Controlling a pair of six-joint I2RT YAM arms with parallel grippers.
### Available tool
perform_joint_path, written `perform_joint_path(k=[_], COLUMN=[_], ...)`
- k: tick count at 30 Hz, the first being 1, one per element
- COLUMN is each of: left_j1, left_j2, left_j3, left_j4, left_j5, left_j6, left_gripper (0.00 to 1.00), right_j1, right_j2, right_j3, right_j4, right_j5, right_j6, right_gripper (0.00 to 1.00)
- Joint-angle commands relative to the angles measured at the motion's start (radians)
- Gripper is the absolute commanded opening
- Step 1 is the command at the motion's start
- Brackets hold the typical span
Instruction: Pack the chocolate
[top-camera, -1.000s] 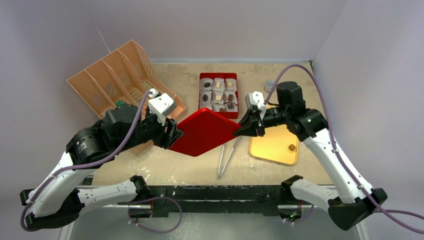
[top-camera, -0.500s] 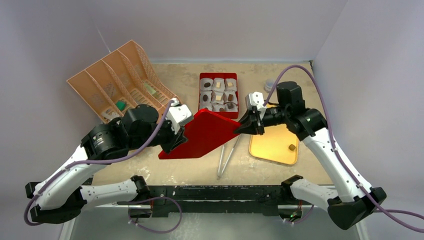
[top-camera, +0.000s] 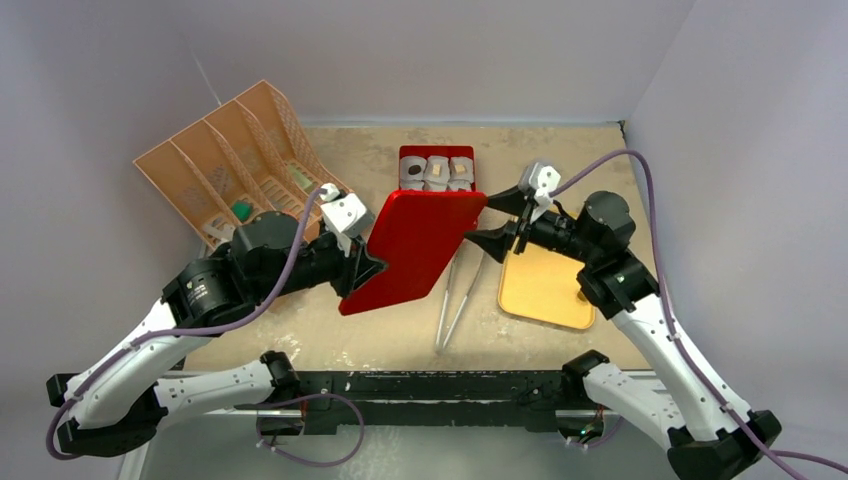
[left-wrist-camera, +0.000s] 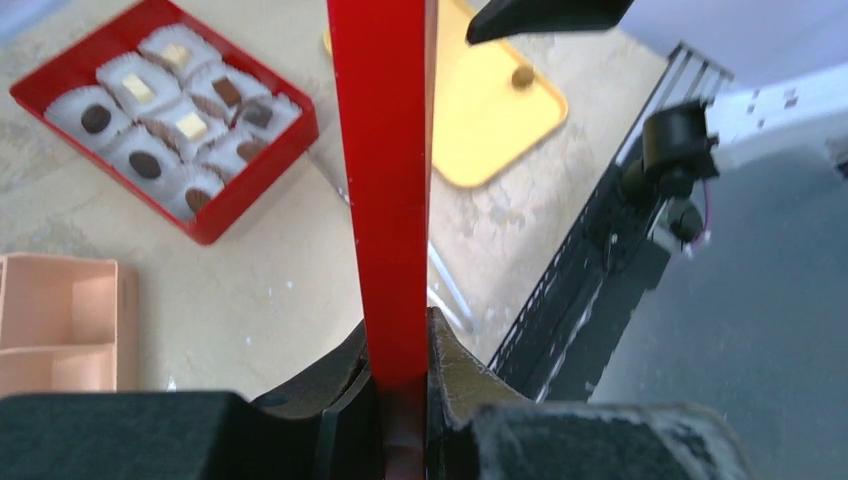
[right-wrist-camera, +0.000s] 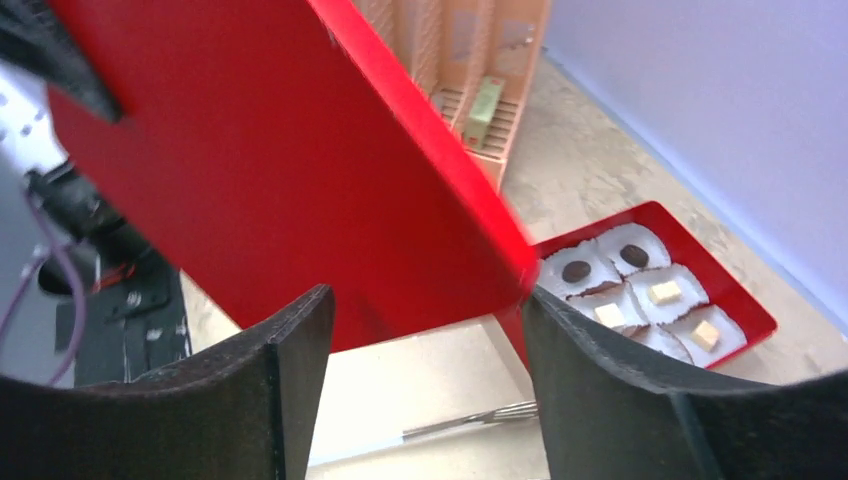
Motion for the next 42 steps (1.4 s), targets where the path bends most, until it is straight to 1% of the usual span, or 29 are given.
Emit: perform_joint_path(k=[1, 2, 3, 4, 5, 7, 9, 12, 14, 16, 19, 22, 25, 28, 30, 33, 36, 39, 42], left_j1=[0.009, 0.009, 0.009, 0.009, 0.009, 0.008, 0.009, 0.008, 0.009, 0.008, 0.009, 0.008, 0.008, 0.009, 0.009, 0.009, 0.009, 0.009, 0.009], left_j2=[-0.022, -0.021, -0.017, -0.012, -0.007, 0.006, 0.015, 0.033, 0.041, 0.041, 0.034, 0.016, -0.006, -0.014, -0.015, -0.024, -0.028, -0.018, -0.018], left_j3=[-0.023, -0.030, -0.038, -0.045, -0.052, -0.069, -0.095, -0.124, -0.143, -0.156, -0.160, -0.173, -0.201, -0.218, -0.225, -0.249, -0.279, -0.282, -0.286], left_j4=[0.285, 0.309, 0.329, 0.351, 0.370, 0.427, 0.503, 0.623, 0.710, 0.787, 0.862, 0.907, 0.962, 0.992, 1.009, 1.059, 1.129, 1.150, 1.156], left_j5=[-0.013, -0.023, -0.030, -0.031, -0.045, -0.084, -0.113, -0.157, -0.145, -0.129, -0.167, -0.188, -0.195, -0.201, -0.196, -0.196, -0.193, -0.188, -0.199], left_j6=[-0.084, -0.091, -0.099, -0.105, -0.109, -0.131, -0.172, -0.264, -0.320, -0.369, -0.427, -0.449, -0.475, -0.490, -0.492, -0.508, -0.531, -0.534, -0.520], left_gripper=[0.00, 0.00, 0.00, 0.00, 0.00, 0.00, 0.00, 0.00, 0.00, 0.00, 0.00, 0.00, 0.00, 0.00, 0.00, 0.00, 0.00, 0.00, 0.00], right_j1=[-0.002, -0.001, -0.002, -0.001, -0.002, -0.001, -0.002, -0.001, -0.001, -0.006, -0.022, -0.057, -0.115, -0.160, -0.171, -0.173, -0.173, -0.173, -0.173], right_j2=[-0.016, -0.021, -0.029, -0.037, -0.045, -0.057, -0.056, -0.036, -0.014, 0.011, 0.014, 0.002, 0.025, 0.072, 0.116, 0.195, 0.278, 0.337, 0.367], right_j3=[-0.037, -0.047, -0.060, -0.077, -0.091, -0.114, -0.126, -0.117, -0.108, -0.090, -0.102, -0.131, -0.165, -0.231, -0.266, -0.283, -0.313, -0.321, -0.330], right_j4=[0.252, 0.274, 0.299, 0.322, 0.340, 0.373, 0.406, 0.422, 0.444, 0.431, 0.441, 0.446, 0.501, 0.775, 0.959, 1.189, 1.433, 1.576, 1.672], right_j5=[0.196, 0.210, 0.228, 0.252, 0.288, 0.319, 0.313, 0.257, 0.203, 0.179, 0.168, 0.165, 0.087, -0.057, -0.109, -0.174, -0.193, -0.209, -0.217], right_j6=[0.289, 0.334, 0.373, 0.424, 0.468, 0.559, 0.638, 0.694, 0.721, 0.754, 0.803, 0.839, 0.924, 1.095, 1.219, 1.359, 1.502, 1.591, 1.645], right_gripper=[0.77, 0.86, 0.93, 0.96, 0.97, 0.97, 0.97, 0.98, 0.98, 0.99, 0.99, 0.99, 0.99, 0.96, 0.92, 0.82, 0.70, 0.59, 0.58])
